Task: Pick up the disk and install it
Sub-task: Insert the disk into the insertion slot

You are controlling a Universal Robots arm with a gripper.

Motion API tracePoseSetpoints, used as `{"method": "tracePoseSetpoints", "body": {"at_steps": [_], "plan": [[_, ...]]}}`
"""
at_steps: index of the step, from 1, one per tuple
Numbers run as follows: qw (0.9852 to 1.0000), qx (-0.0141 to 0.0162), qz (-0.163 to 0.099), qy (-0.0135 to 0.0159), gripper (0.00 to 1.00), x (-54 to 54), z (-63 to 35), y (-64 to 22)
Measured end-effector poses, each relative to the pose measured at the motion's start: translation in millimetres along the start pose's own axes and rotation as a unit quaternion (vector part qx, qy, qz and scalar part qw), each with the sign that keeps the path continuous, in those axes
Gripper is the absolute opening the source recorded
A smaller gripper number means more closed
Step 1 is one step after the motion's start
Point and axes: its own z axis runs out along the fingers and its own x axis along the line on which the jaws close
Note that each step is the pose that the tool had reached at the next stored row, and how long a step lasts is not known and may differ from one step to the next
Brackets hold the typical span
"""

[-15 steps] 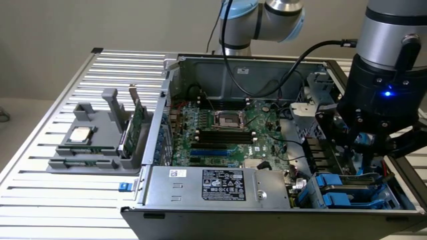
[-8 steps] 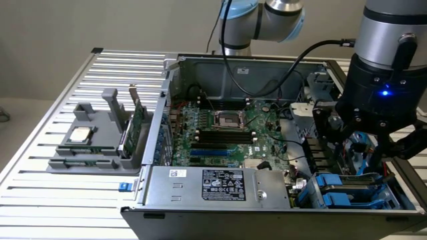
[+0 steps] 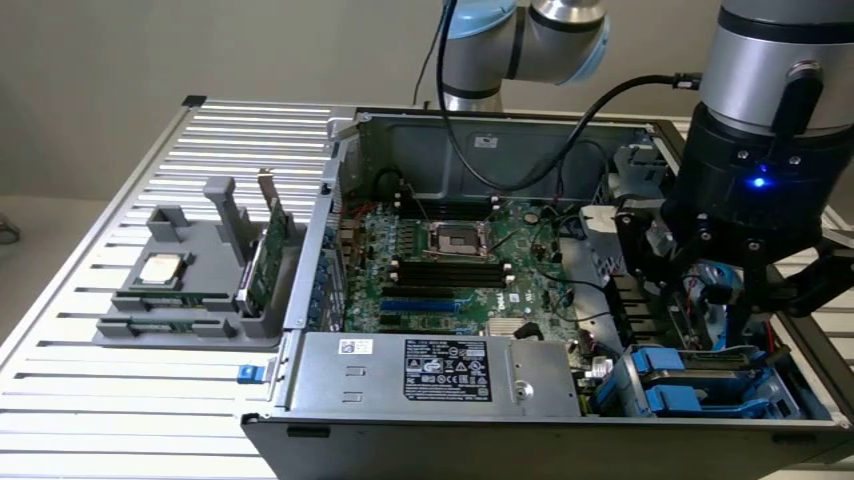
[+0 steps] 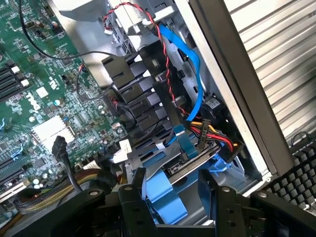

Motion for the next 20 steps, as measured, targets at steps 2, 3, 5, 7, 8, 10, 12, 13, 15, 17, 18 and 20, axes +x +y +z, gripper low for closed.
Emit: {"method": "tracePoseSetpoints", "body": {"at_steps": [2, 3, 5, 7, 8, 10, 12, 13, 15, 17, 18, 20], "plan": [[1.0000, -0.0021, 0.001, 0.0037, 0.55, 0.6, -1.1, -0.6], [1.0000, -0.0033, 0.003, 0.0050, 0.55, 0.7, -1.9, -0.8], [0.9999, -0.0023, 0.012, 0.0057, 0.55, 0.5, -3.5, -0.8], [0.9997, 0.0003, 0.024, 0.0057, 0.55, 0.5, -3.7, -0.9], [0.9995, 0.0020, 0.032, 0.0056, 0.55, 0.4, -3.7, -0.9], [0.9990, 0.0050, 0.045, 0.0054, 0.55, 0.4, -3.8, -0.9], [0.9984, 0.0075, 0.056, 0.0054, 0.55, 0.4, -3.8, -0.9], [0.9980, 0.0087, 0.062, 0.0053, 0.55, 0.4, -3.8, -0.8], [0.9973, 0.0111, 0.073, 0.0052, 0.55, 0.4, -3.8, -0.8], [0.9966, 0.0131, 0.081, 0.0052, 0.55, 0.2, -3.8, -0.7], [0.9962, 0.0141, 0.086, 0.0051, 0.55, 0.1, -3.8, -0.7], [0.9955, 0.0158, 0.093, 0.0050, 0.55, -0.2, -3.7, -0.5]]}}
